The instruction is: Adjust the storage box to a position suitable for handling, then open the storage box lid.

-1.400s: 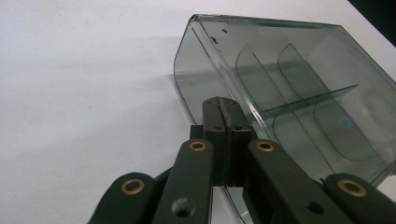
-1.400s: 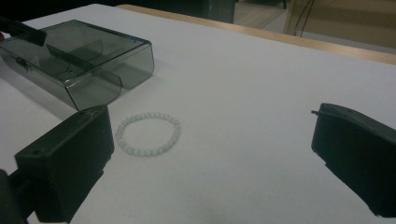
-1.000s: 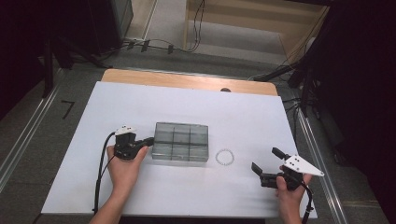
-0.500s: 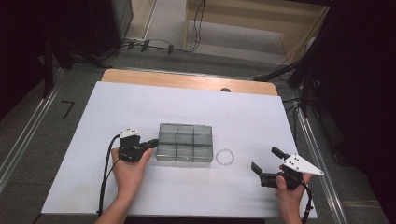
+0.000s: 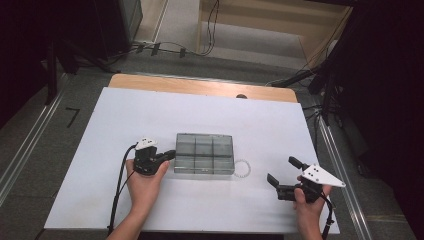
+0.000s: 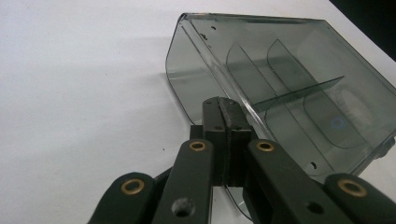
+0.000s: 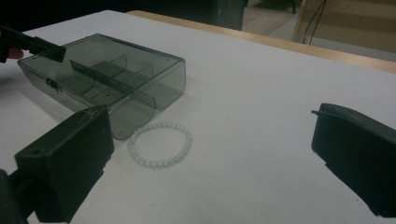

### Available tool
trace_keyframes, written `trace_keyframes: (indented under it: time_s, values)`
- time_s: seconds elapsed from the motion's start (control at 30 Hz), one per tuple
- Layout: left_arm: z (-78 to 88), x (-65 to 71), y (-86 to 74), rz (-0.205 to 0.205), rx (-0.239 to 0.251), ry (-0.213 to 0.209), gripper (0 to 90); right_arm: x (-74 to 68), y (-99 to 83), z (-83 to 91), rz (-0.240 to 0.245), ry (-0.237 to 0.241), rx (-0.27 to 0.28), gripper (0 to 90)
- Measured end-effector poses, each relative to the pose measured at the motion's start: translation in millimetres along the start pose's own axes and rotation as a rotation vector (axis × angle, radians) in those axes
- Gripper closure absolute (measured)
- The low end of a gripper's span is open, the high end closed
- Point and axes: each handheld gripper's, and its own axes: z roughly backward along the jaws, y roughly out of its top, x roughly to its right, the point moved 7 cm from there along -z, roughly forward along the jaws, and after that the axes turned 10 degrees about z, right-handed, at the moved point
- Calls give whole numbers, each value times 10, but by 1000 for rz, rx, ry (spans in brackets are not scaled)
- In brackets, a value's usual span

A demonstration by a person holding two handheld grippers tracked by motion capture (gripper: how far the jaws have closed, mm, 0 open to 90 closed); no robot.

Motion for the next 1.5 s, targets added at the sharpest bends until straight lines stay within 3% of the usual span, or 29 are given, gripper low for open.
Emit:
trace_keyframes:
  time_s: [0.33,0.37,0.53,0.57,0.6,0.63,0.77,0.83,0.93,1.03,1.5]
  values:
    - [115,-51,96,-38,31,-25,871,-64,104,-2,17,24,15,0]
    - [136,-62,111,-42,37,-26,754,-75,116,-5,21,29,17,0]
    - [263,-39,202,-77,96,-83,623,-146,169,-35,29,59,18,0]
    - [281,-18,213,-88,99,-101,569,-161,183,-42,29,64,18,0]
    - [294,4,219,-98,97,-114,445,-191,216,-58,38,79,24,0]
    - [305,24,227,-112,101,-120,445,-191,216,-58,38,79,24,0]
    - [353,140,258,-159,101,-169,184,-259,313,-122,30,124,34,0]
    - [360,159,260,-165,98,-179,142,-267,337,-138,31,128,36,0]
    - [388,215,241,-183,92,-230,32,-301,411,-182,43,146,35,0]
    - [410,271,222,-199,92,-260,0,-330,488,-240,48,160,39,0]
    - [467,273,145,-232,107,-274,0,-556,821,-589,69,202,34,0]
